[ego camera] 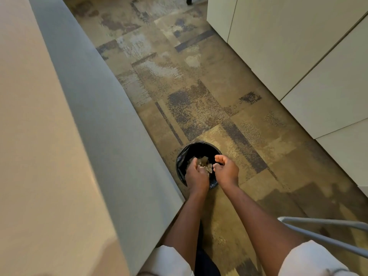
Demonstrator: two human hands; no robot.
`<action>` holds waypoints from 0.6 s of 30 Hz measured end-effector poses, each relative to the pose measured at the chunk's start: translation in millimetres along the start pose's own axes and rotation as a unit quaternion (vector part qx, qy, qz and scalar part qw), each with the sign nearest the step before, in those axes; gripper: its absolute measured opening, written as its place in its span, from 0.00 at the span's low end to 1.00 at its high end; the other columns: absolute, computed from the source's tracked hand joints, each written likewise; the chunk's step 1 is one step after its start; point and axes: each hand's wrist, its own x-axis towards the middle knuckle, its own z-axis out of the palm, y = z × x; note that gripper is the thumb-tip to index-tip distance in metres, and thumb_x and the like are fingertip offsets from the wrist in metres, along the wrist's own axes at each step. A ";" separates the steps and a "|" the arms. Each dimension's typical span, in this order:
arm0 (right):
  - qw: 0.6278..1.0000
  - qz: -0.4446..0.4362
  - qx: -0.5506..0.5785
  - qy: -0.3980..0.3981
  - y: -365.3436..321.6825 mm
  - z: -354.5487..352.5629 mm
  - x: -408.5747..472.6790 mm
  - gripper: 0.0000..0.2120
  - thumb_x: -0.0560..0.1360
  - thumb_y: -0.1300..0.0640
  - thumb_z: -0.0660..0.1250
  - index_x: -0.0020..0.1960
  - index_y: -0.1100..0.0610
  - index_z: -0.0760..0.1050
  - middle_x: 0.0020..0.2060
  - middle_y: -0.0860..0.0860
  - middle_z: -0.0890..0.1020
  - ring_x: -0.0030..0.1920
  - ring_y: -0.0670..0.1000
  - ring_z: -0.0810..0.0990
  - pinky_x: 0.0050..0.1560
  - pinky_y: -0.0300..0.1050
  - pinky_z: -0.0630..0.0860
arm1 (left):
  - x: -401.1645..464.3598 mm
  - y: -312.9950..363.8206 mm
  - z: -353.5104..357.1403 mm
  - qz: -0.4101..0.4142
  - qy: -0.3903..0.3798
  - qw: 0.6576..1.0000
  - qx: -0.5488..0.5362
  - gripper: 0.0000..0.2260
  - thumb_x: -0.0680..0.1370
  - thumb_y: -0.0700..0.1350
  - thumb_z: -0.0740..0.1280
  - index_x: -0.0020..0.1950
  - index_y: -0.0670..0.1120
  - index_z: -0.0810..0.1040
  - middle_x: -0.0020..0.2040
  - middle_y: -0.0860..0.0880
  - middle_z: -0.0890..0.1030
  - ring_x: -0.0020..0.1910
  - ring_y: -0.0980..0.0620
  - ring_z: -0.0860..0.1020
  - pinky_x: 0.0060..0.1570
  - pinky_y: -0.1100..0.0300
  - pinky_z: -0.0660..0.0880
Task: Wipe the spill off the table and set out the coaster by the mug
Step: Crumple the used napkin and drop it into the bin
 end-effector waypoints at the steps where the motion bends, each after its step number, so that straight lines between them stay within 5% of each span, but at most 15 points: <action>1: 1.000 -0.010 -0.002 0.003 -6.6 -2.0 -3.1 0.14 0.78 0.65 0.65 0.62 0.57 0.77 0.56 0.52 0.82 0.54 0.48 0.80 0.47 0.35 0.73 | -4.8 5.5 -2.1 0.005 -0.002 1.000 -0.004 0.21 0.82 0.41 0.59 0.76 0.48 0.66 0.72 0.49 0.72 0.70 0.52 0.71 0.67 0.55 0.72; 14: 0.991 -0.127 0.012 0.046 -140.3 -63.6 -55.8 0.19 0.81 0.51 0.62 0.69 0.57 0.71 0.61 0.53 0.79 0.55 0.49 0.78 0.53 0.41 0.71 | -73.2 114.7 -56.6 0.104 0.026 0.993 -0.049 0.24 0.79 0.45 0.61 0.75 0.52 0.64 0.72 0.49 0.72 0.66 0.46 0.75 0.64 0.45 0.74; 18: 0.980 -0.182 0.024 0.073 -190.1 -85.3 -81.0 0.20 0.81 0.49 0.61 0.69 0.58 0.71 0.60 0.52 0.79 0.54 0.46 0.76 0.52 0.40 0.70 | -100.4 156.8 -81.1 0.148 0.057 0.985 -0.073 0.23 0.80 0.43 0.61 0.76 0.50 0.64 0.73 0.49 0.70 0.71 0.49 0.69 0.69 0.53 0.68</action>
